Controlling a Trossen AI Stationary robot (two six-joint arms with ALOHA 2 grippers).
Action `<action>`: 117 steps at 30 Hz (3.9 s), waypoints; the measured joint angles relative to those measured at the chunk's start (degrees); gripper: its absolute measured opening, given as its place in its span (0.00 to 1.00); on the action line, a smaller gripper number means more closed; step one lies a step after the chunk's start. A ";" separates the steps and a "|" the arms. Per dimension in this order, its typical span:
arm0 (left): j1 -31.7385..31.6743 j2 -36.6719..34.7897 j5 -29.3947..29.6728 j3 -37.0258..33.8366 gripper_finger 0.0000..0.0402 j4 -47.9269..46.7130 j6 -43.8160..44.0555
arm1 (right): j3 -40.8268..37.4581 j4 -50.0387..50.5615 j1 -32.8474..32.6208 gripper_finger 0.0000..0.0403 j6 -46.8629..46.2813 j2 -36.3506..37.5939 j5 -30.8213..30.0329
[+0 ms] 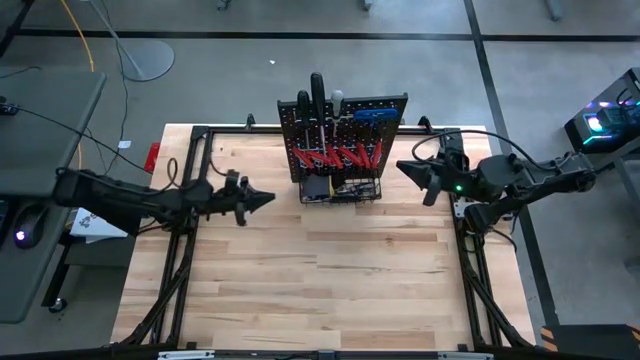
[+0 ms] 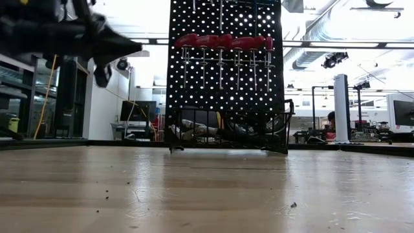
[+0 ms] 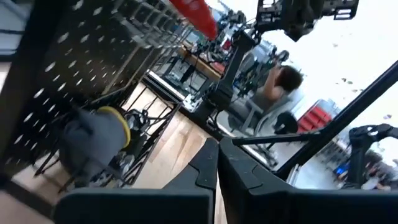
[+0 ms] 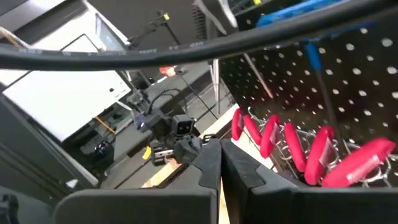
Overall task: Hang tools onto peg board
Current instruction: Return to Home Position
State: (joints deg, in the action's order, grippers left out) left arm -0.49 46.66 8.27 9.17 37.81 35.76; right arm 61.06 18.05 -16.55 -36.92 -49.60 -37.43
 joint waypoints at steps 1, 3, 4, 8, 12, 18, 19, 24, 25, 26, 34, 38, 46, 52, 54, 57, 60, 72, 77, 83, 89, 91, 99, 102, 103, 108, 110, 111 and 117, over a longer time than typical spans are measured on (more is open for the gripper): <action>0.02 -1.06 0.02 -1.38 0.00 0.76 0.87 | 0.00 0.38 0.01 0.00 -1.00 0.00 -0.17; 0.06 -2.81 0.20 -4.21 0.00 1.78 2.37 | 0.00 0.61 0.02 0.00 -2.79 0.00 -0.27; 0.13 -3.34 0.24 -5.28 0.00 2.05 3.24 | 0.00 0.60 0.02 0.00 -3.41 0.00 0.04; 0.17 -4.67 1.14 -8.59 0.00 2.79 5.35 | 0.00 2.20 -0.01 0.00 -6.46 0.04 3.71; 0.17 -4.73 0.99 -8.55 0.00 2.51 4.69 | 0.00 9.62 -0.15 0.00 -11.63 0.11 8.22; 0.17 -4.66 0.77 -8.55 0.00 2.24 6.17 | -0.05 19.89 1.08 0.00 -10.72 0.37 13.96; 0.17 -4.68 0.76 -8.55 0.00 2.35 6.10 | -0.07 20.55 2.30 0.00 -8.49 0.50 15.13; 0.17 -4.68 1.05 -8.55 0.00 2.33 4.09 | -4.55 13.86 13.22 0.00 5.97 3.56 27.95; 0.17 -4.68 1.03 -8.55 0.00 2.35 3.90 | -7.08 9.54 16.04 0.00 8.21 4.63 32.26; 0.17 -4.68 1.03 -8.55 0.00 2.32 3.56 | -9.88 5.16 18.98 0.00 9.47 5.68 36.58; 0.17 -4.68 1.03 -8.55 0.00 2.03 2.52 | -33.88 -19.35 33.57 0.00 11.48 13.87 52.63; 0.17 -4.68 1.05 -8.55 0.00 2.05 2.72 | -42.09 -29.07 35.00 0.00 8.19 18.38 51.37; 0.17 -4.68 1.05 -8.55 0.00 1.87 2.98 | -54.83 -41.82 29.14 0.00 1.81 25.39 42.44; 0.17 -4.68 1.07 -8.53 0.00 1.87 3.00 | -60.47 -44.16 20.56 0.00 0.91 26.08 32.81; 0.17 -4.68 1.07 -8.52 0.00 1.85 3.00 | -60.43 -42.72 18.19 0.00 1.17 26.07 31.40; 0.17 -4.66 1.07 -8.48 0.00 1.35 3.00 | -60.48 -38.25 16.28 0.00 2.60 26.03 31.32; 0.17 -4.90 1.07 -8.48 0.00 0.35 3.02 | -60.48 -32.74 15.59 0.00 4.22 25.99 31.73; 0.17 -33.06 1.09 -8.48 0.00 -21.46 3.05 | -60.48 -19.53 15.17 0.00 4.37 27.03 31.95; 0.17 -37.94 1.09 -8.48 0.00 -26.58 3.07 | -60.48 -19.55 14.17 0.00 4.37 36.07 32.06; 0.13 -45.31 0.59 -8.44 0.00 -36.10 2.93 | -60.48 -20.04 13.95 0.00 4.37 49.61 32.02; 0.13 -46.47 -0.77 -8.44 0.00 -36.45 2.61 | -60.50 -23.43 13.90 0.00 4.37 49.59 31.84; 0.13 -46.47 -1.12 -8.44 0.00 -36.48 2.61 | -60.50 -22.94 13.87 0.00 4.37 49.59 31.80; 0.13 -46.47 -1.73 -8.44 0.00 -36.58 2.59 | -60.52 -21.43 13.87 0.00 4.37 49.07 31.63; 0.13 -46.47 -1.74 -8.46 0.00 -36.57 2.59 | -60.52 -20.36 13.87 0.00 4.37 48.41 31.63; 0.13 -46.47 -1.73 -8.46 0.00 -36.55 2.59 | -60.52 -19.90 13.87 0.00 4.37 48.41 31.63; 0.13 -46.47 -1.73 -8.47 0.00 -36.53 2.59 | -60.52 -19.88 13.87 0.00 4.37 48.46 31.65; 0.13 -46.47 -1.73 -8.48 0.00 -36.53 2.59 | -60.54 -19.88 13.87 0.00 4.37 48.46 31.67; 0.13 -46.47 -1.73 -8.48 0.00 -36.53 2.59 | -60.54 -19.88 13.87 0.00 4.37 48.46 31.67; 0.13 -46.47 -1.73 -8.48 0.00 -36.53 2.59 | -60.54 -19.90 13.87 0.00 4.37 48.46 31.71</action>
State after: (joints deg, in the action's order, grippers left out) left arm -0.36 0.19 6.55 0.69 1.28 38.35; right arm 0.51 -1.85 -2.68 -32.56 -1.15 -5.72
